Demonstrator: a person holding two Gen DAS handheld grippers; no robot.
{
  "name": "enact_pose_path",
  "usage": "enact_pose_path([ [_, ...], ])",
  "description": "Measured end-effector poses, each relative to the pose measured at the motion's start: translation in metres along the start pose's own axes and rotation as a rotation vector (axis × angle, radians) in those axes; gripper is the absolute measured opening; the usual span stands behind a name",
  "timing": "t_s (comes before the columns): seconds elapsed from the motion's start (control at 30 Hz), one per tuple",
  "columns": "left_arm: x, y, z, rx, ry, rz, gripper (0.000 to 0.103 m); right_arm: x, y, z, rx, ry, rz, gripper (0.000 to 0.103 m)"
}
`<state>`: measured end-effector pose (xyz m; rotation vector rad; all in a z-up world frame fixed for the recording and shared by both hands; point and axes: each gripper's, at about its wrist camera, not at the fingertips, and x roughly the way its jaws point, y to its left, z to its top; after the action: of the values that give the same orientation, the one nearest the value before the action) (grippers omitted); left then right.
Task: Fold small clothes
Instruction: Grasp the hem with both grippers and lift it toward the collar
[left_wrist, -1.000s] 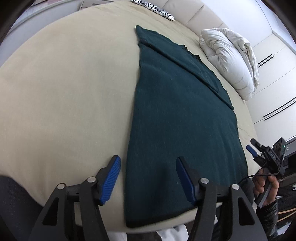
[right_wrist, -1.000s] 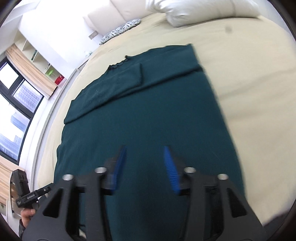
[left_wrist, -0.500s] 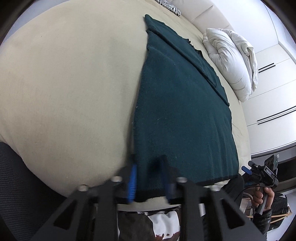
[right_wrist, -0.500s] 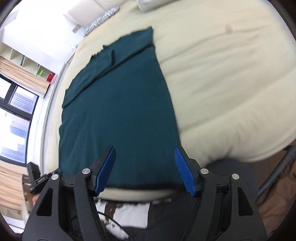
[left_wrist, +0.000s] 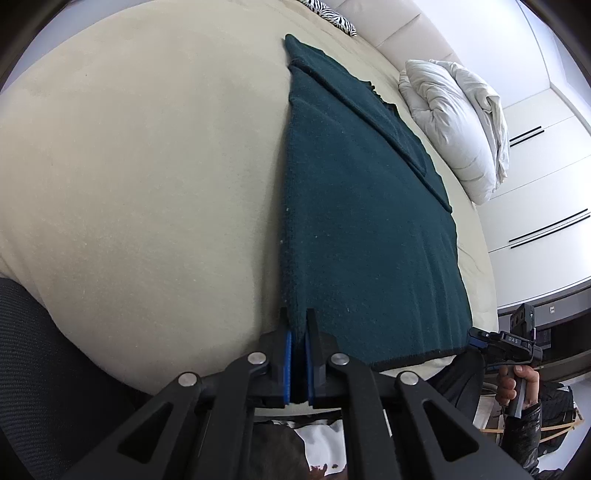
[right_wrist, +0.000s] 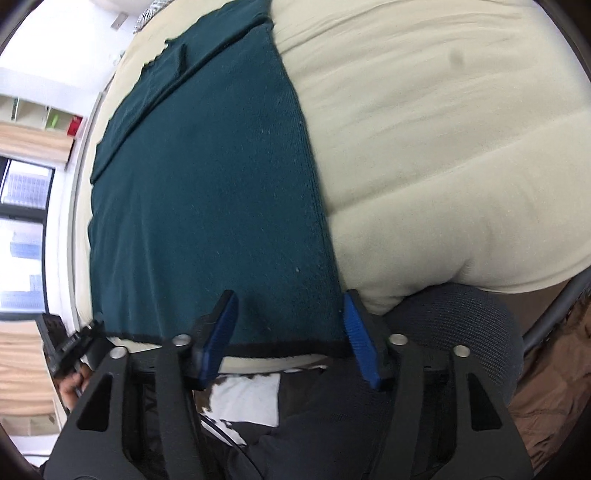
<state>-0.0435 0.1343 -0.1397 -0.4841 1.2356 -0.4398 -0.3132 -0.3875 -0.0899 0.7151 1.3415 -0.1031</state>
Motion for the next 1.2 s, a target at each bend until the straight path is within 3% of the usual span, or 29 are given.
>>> enact_pose_path([
  [0.1,-0.004,0.002,0.0,-0.002,-0.012,-0.008,0.006,-0.005,-0.017,0.005,0.048,-0.006,0.0,0.035],
  [0.2,-0.005,0.002,-0.001,0.0,-0.015,-0.015,0.006,-0.007,-0.023,0.007,0.037,0.002,-0.002,0.035],
  [0.37,-0.005,0.002,-0.001,0.004,-0.018,-0.016,0.006,0.001,-0.02,0.013,-0.043,0.111,-0.015,0.037],
  [0.67,-0.006,0.002,-0.002,0.001,-0.021,-0.025,0.006,0.01,-0.014,0.016,-0.101,0.135,0.056,0.041],
  [0.73,-0.008,0.001,-0.002,0.005,-0.026,-0.029,0.006,0.009,-0.011,0.014,-0.095,0.129,0.104,0.037],
  [0.8,-0.01,0.0,-0.002,0.011,-0.03,-0.033,0.006,0.009,-0.007,0.012,-0.086,0.126,0.148,0.026],
  [1.0,-0.017,0.001,-0.004,0.022,-0.05,-0.049,0.006,0.005,-0.006,-0.006,-0.062,0.046,0.207,0.009],
  [1.2,-0.03,0.001,-0.006,-0.003,-0.085,-0.11,0.005,-0.023,-0.001,-0.019,-0.049,-0.097,0.273,0.007],
])
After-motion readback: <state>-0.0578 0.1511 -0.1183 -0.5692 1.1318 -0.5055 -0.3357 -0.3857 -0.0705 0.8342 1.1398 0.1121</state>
